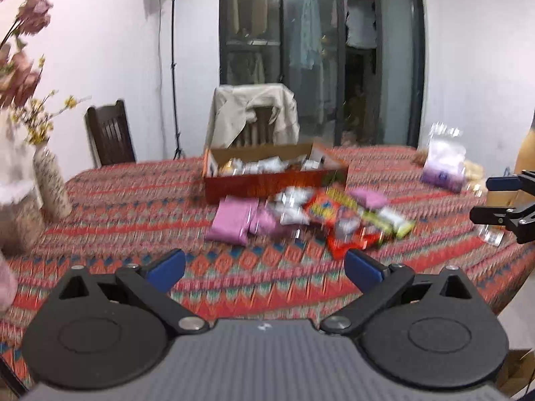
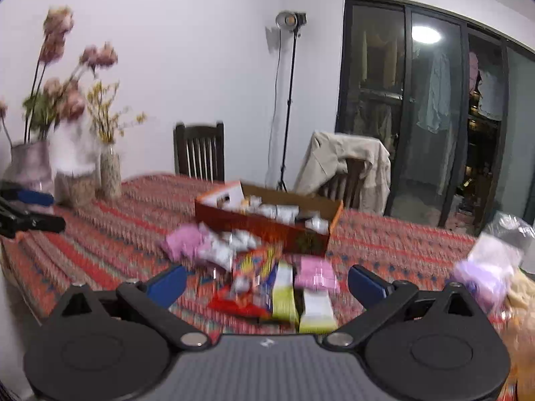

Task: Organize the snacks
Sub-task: 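Move both open tools back from the box to the snack pile, then grasp a pink packet with the left tool while the right tool grasps another pink packet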

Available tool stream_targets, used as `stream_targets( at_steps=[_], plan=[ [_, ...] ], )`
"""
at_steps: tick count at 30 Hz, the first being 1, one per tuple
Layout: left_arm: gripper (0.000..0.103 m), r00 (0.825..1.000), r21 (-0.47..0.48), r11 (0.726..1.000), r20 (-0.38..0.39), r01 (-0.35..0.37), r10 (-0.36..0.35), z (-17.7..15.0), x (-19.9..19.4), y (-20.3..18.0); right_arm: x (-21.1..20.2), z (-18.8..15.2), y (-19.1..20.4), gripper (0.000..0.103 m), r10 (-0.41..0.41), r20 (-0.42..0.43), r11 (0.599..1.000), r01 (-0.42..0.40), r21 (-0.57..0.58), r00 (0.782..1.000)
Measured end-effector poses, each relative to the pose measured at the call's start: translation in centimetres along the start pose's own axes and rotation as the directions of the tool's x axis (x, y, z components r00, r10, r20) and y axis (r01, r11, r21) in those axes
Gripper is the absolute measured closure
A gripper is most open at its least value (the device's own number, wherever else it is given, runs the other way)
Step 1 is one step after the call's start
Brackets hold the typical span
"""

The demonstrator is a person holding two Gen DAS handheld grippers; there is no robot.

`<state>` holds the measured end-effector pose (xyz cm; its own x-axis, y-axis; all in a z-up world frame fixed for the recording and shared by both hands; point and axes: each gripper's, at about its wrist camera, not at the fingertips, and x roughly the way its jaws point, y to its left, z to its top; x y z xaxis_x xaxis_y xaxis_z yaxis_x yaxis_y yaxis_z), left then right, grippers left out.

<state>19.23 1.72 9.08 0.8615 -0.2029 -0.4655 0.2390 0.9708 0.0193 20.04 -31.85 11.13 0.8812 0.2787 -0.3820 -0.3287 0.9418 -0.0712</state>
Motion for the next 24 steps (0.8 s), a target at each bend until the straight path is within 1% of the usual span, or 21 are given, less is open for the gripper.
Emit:
stream_targets(
  at_steps=[3,6,8,10,18,24],
  plan=[
    [0.0,0.998,-0.022,1.0,-0.061,-0.014,0.012,-2.1,0.6,0.2,0.2,-2.9,0.8,0.0,0.003,-0.034,0.999,-0.001,0.049,0.999],
    [0.0,0.994,-0.052,0.998,-0.102,-0.03,0.024,-3.0,1.2,0.5,1.0,-5.3,1.0,0.0,0.01,-0.066,0.992,-0.002,0.124,0.998],
    [0.0,0.994,-0.059,0.998,-0.11,-0.037,0.03,-3.0,1.4,0.9,1.7,-6.5,1.1,0.0,0.002,-0.099,0.989,0.013,0.147,0.995],
    [0.0,0.993,-0.066,0.997,-0.108,-0.042,0.035,-2.9,1.5,1.0,2.0,-7.3,1.3,0.0,-0.012,-0.123,0.99,0.029,0.138,0.992],
    [0.0,0.99,-0.082,0.996,-0.136,-0.044,0.032,-2.7,3.3,1.4,3.0,-7.6,1.2,0.0,-0.008,-0.128,0.989,0.027,0.148,0.992],
    [0.0,0.986,-0.105,0.993,-0.166,-0.054,0.036,-2.1,6.1,2.5,5.2,-7.1,0.2,0.0,-0.011,-0.145,0.985,0.036,0.168,0.989]
  ],
)
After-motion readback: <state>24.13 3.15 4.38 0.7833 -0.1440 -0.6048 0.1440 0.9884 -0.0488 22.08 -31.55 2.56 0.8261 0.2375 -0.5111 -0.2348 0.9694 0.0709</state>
